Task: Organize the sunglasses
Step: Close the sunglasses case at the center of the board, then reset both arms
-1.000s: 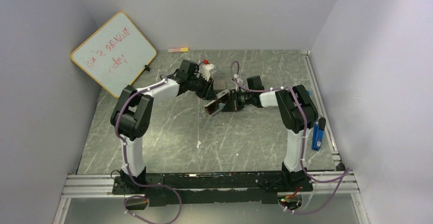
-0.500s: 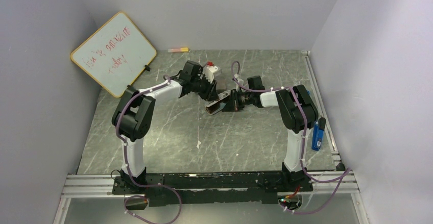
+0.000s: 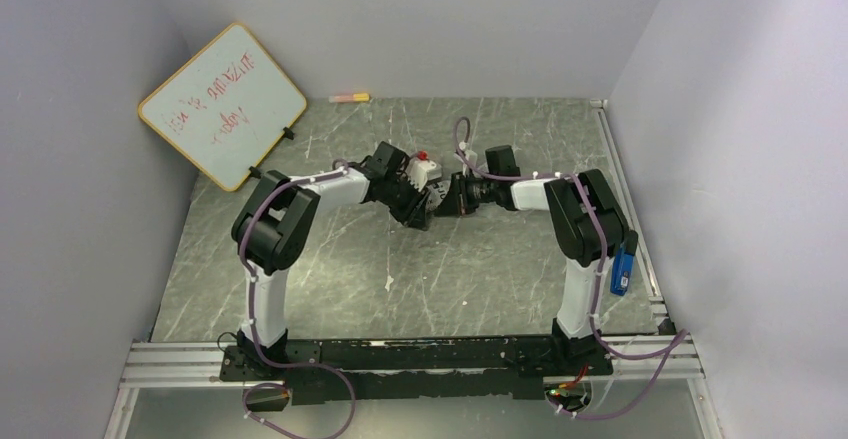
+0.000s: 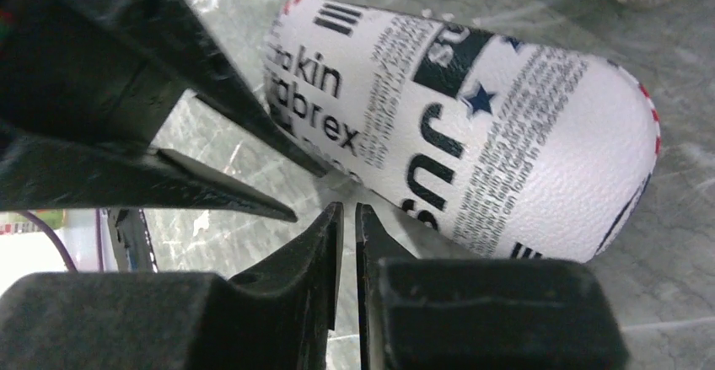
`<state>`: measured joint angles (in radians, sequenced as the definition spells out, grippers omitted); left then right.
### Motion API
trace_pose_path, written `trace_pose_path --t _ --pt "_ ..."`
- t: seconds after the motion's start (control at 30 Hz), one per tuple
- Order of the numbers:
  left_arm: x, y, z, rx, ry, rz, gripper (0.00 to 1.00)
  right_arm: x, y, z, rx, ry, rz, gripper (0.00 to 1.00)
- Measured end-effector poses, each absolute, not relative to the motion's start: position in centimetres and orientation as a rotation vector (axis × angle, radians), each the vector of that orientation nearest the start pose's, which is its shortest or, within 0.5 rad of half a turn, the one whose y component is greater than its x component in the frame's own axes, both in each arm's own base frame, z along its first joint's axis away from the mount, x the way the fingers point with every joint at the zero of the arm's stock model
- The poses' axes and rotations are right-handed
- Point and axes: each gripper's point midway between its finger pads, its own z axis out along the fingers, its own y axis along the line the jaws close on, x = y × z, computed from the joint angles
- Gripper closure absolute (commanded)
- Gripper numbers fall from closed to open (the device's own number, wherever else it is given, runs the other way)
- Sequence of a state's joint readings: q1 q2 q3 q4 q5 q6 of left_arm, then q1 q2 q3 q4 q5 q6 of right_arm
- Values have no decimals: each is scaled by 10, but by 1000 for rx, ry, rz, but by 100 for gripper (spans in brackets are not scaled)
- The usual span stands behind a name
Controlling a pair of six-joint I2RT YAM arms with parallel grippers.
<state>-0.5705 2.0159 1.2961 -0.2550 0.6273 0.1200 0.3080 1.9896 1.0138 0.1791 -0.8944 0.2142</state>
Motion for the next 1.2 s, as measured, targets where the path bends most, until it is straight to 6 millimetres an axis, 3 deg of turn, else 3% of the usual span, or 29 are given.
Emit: trace_pose_path --t 0.2,0.37,0.47,0.6,0.77,0.83,0.93,1.03,1.2 --pt "331 -317 40 1086 2302 -933 60 347 257 68 -630 2190 1272 77" --pt "340 -316 72 1084 2221 -887 50 344 251 111 -724 2079 1206 70" --pt "341 -317 94 1092 2161 -878 37 343 244 127 -768 2041 1134 62" --pt "343 -313 110 1097 2122 -859 23 346 234 137 -793 2018 1011 48" --pt "349 -299 119 1088 2115 -816 4 356 217 132 -772 2047 846 35" --pt "352 -289 121 1069 2119 -794 3 360 210 126 -765 2073 787 25" --pt "354 -263 126 1024 2132 -763 4 361 198 121 -761 2107 702 1" --pt "357 -230 134 957 2138 -724 3 359 186 134 -780 2087 606 0" --pt "364 -174 159 821 2111 -637 4 348 169 188 -811 1957 474 0"
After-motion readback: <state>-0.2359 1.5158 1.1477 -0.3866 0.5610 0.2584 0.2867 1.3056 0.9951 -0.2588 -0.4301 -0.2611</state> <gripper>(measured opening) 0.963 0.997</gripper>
